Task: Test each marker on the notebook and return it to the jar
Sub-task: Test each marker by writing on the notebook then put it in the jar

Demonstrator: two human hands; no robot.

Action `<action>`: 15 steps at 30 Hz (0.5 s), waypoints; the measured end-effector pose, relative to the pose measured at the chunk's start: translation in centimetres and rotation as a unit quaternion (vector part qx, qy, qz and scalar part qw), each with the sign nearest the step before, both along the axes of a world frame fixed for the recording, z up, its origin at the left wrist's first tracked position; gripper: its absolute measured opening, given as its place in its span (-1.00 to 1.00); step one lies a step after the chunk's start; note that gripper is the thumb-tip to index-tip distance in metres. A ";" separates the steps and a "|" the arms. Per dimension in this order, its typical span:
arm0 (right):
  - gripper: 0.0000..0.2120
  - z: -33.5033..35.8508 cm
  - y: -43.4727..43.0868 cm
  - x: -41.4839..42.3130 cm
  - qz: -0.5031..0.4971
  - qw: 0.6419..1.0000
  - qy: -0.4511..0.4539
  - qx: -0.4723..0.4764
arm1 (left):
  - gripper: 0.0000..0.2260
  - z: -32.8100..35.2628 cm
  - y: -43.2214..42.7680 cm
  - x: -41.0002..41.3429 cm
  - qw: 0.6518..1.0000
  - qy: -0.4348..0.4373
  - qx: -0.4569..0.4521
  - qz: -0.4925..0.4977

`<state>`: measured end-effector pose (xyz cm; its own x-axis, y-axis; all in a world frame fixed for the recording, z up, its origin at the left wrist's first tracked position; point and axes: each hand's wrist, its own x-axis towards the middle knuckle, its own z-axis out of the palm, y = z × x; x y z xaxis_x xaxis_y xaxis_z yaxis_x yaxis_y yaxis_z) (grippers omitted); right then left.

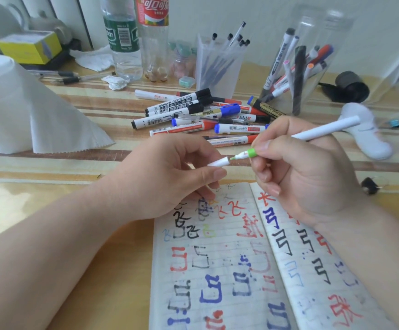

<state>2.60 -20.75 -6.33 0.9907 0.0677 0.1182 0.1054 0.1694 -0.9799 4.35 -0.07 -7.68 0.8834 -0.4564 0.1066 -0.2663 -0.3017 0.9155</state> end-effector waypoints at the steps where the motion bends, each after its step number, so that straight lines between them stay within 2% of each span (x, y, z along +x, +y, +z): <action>1: -0.87 0.0 0.0 0.0 0.001 1.000 0.001 -0.006 | -0.94 0.0 0.0 0.0 1.000 0.002 -0.001 0.000; 8: -0.87 -0.2 -0.2 0.2 -0.012 1.000 0.001 -0.024 | -0.93 -0.1 0.0 0.0 1.000 0.002 -0.002 0.001; 12: -0.92 -0.3 -0.2 0.0 0.028 0.998 -0.006 -0.061 | -0.96 -0.3 0.0 0.0 1.000 -0.005 0.001 0.002; 15: -0.92 -0.4 0.1 -0.4 0.053 0.994 -0.041 -0.084 | -0.85 -0.2 0.0 -0.1 1.000 -0.013 0.001 0.000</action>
